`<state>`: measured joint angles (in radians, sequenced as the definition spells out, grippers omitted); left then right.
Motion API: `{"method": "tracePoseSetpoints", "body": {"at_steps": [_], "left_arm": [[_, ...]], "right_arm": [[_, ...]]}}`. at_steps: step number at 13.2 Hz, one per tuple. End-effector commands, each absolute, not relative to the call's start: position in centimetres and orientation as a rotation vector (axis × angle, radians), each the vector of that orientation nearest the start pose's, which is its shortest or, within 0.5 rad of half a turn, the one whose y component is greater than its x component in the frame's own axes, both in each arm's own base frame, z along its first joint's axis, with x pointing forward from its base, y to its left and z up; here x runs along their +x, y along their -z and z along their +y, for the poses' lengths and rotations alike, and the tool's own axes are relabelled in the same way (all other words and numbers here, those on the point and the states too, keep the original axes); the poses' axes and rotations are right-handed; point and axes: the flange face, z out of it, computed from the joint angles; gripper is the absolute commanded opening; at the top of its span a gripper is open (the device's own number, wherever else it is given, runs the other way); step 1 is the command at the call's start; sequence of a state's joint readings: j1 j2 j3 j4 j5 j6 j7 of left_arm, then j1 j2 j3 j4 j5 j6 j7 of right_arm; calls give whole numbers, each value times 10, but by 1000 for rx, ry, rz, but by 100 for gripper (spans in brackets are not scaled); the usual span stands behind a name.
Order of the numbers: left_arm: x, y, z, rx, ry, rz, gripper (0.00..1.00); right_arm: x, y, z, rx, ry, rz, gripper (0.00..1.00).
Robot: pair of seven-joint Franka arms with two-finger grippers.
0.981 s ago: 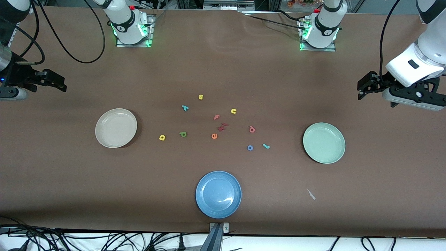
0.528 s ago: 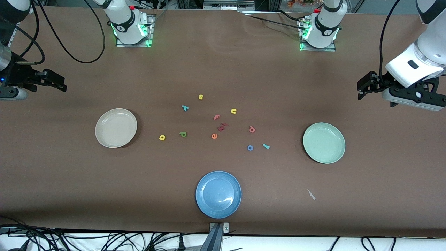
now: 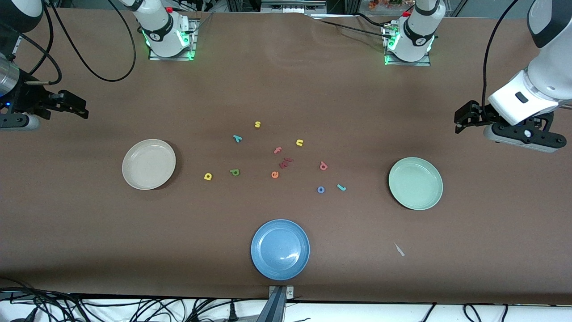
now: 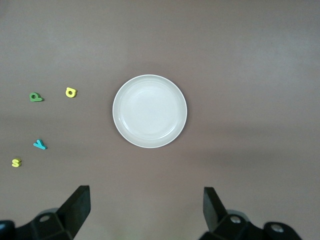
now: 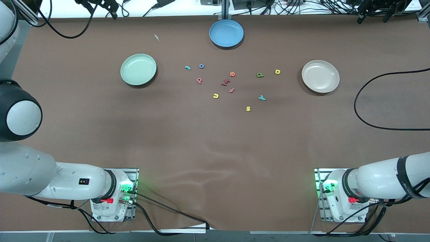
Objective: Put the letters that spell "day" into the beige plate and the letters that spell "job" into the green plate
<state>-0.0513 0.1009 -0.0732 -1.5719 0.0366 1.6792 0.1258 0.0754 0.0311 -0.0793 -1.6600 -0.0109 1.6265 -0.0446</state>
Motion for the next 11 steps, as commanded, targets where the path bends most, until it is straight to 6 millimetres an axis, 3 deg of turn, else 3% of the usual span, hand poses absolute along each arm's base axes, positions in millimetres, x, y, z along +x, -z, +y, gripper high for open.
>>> {"method": "tracePoseSetpoints", "body": {"at_steps": [1, 7, 10, 11], "left_arm": [[590, -580, -77, -3102, 1, 418, 100], [595, -560, -83, -3104, -64, 455, 100], [597, -550, -102, -3098, -93, 507, 100], [601, -535, -115, -3105, -129, 538, 100]], "right_arm": [[562, -569, 4, -3151, -119, -91, 100], [561, -557, 40, -3147, -188, -173, 100], [560, -554, 62, -3153, -194, -158, 100], [560, -554, 67, -3154, -192, -166, 100]]}}
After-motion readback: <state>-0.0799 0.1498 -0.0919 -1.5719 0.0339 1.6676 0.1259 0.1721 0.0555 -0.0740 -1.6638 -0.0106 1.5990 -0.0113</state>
